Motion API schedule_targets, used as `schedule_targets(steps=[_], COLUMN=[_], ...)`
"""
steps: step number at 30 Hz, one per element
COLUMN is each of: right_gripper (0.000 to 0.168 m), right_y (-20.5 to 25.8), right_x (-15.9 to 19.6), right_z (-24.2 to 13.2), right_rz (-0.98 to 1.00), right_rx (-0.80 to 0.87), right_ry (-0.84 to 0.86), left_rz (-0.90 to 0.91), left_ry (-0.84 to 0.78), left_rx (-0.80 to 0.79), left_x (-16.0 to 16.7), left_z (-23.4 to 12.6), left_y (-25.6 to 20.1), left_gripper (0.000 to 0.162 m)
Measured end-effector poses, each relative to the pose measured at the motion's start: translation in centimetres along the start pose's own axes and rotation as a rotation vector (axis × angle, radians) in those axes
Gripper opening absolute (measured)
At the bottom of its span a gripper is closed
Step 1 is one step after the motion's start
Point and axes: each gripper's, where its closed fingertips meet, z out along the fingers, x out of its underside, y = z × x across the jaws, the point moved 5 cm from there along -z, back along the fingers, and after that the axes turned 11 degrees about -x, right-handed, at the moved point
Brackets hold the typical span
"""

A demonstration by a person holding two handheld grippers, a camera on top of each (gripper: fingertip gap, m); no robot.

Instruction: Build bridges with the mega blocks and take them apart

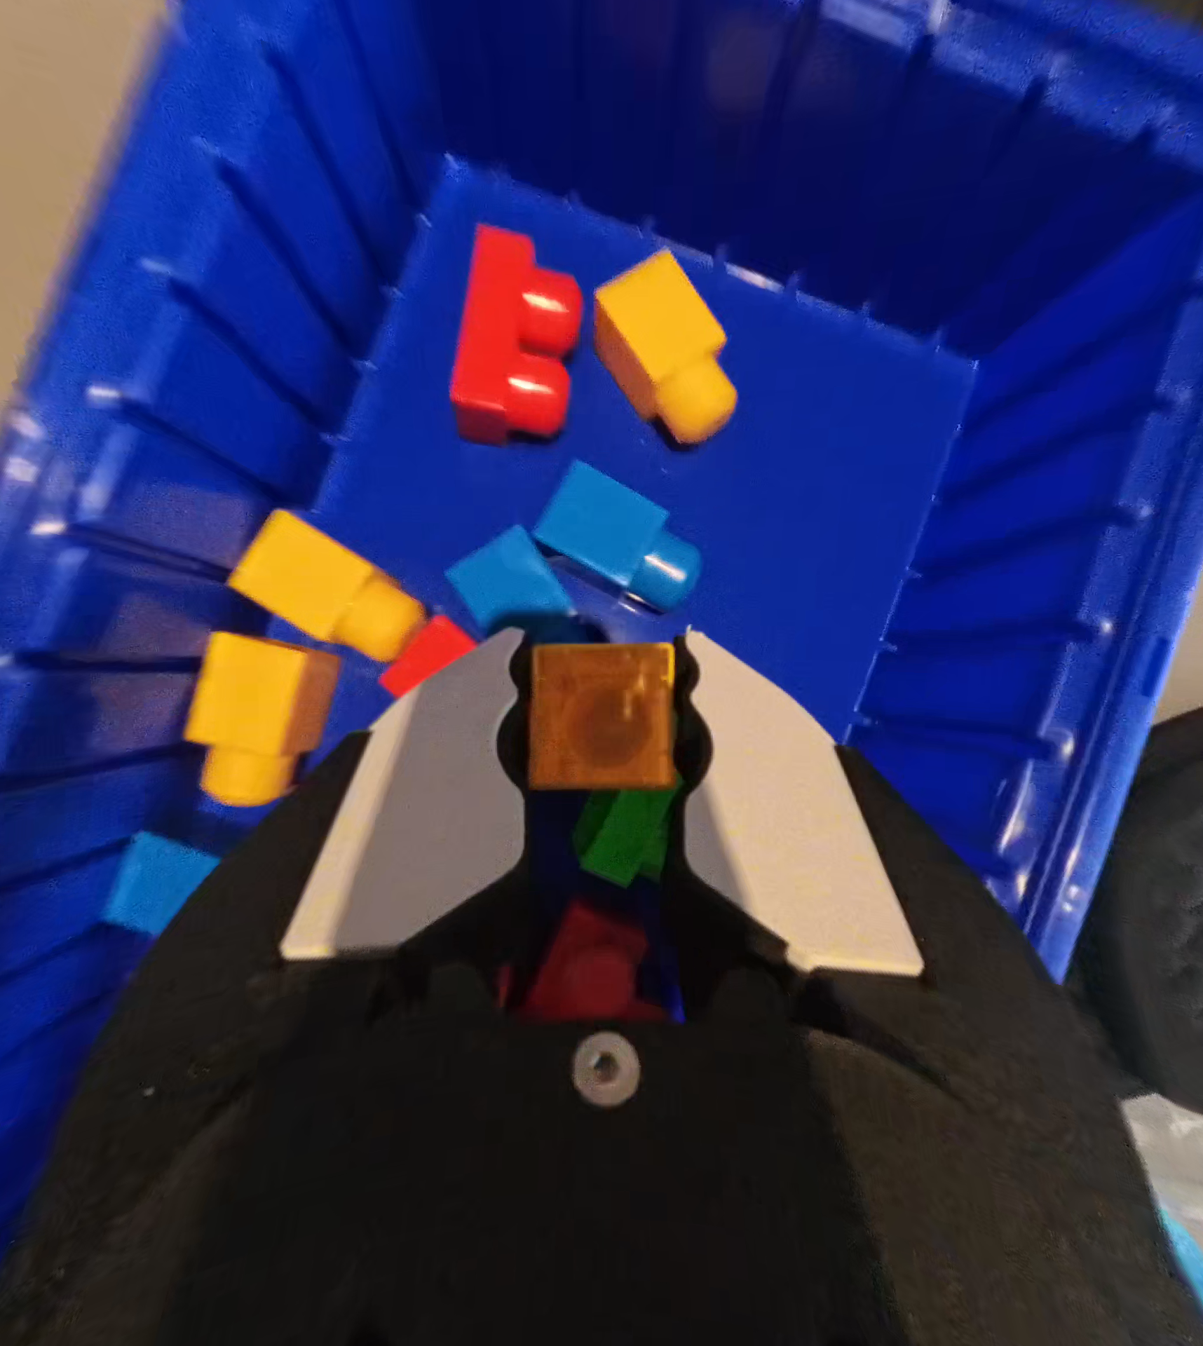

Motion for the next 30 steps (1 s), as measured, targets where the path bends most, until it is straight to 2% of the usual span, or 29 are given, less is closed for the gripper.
schedule_targets(steps=[3,4,8,10,13,16,19,21,23,26,30], right_gripper=[0.042,0.055,0.072,0.072,0.069,0.071,0.075,0.073,0.060,0.050,0.037], right_y=[-2.3,-2.5,0.9,5.4,15.6,25.0,31.1,33.1,34.3,34.4,33.2], right_x=[0.5,0.4,-1.9,-3.0,-3.8,-3.1,-2.3,-2.2,-2.1,-2.1,-2.6], right_z=[2.1,2.1,-0.2,-1.5,-2.6,-1.9,-0.5,0.5,1.5,2.5,1.7], right_rz=[0.029,0.037,-0.016,-0.073,-0.259,-0.481,-0.592,-0.616,-0.631,-0.663,-0.621], right_rx=[0.044,0.070,0.049,-0.077,-0.374,-0.564,-0.738,-0.806,-0.844,-0.811,-0.766], right_ry=[0.078,0.077,-0.120,-0.235,-0.323,-0.282,-0.211,-0.180,-0.148,-0.118,-0.191], left_rz=[0.017,0.023,0.039,0.042,0.065,0.099,0.132,0.156,0.174,0.182,0.144], left_ry=[0.017,0.021,0.041,0.049,0.063,0.092,0.118,0.144,0.169,0.193,0.209], left_rx=[-0.019,-0.029,-0.057,-0.064,-0.084,-0.076,-0.070,-0.063,-0.060,-0.064,-0.095], left_x=[0.2,0.2,0.4,0.5,0.6,0.9,1.2,1.5,1.8,2.0,2.0], left_z=[0.0,0.0,0.2,0.3,0.5,0.8,1.0,1.1,1.3,1.4,1.4], left_y=[0.1,0.1,0.3,0.4,0.4,0.1,-0.3,-0.6,-0.8,-0.8,-0.1], left_gripper=[0.036,0.036,0.036,0.036,0.036,0.036,0.036,0.036,0.036,0.036,0.036])
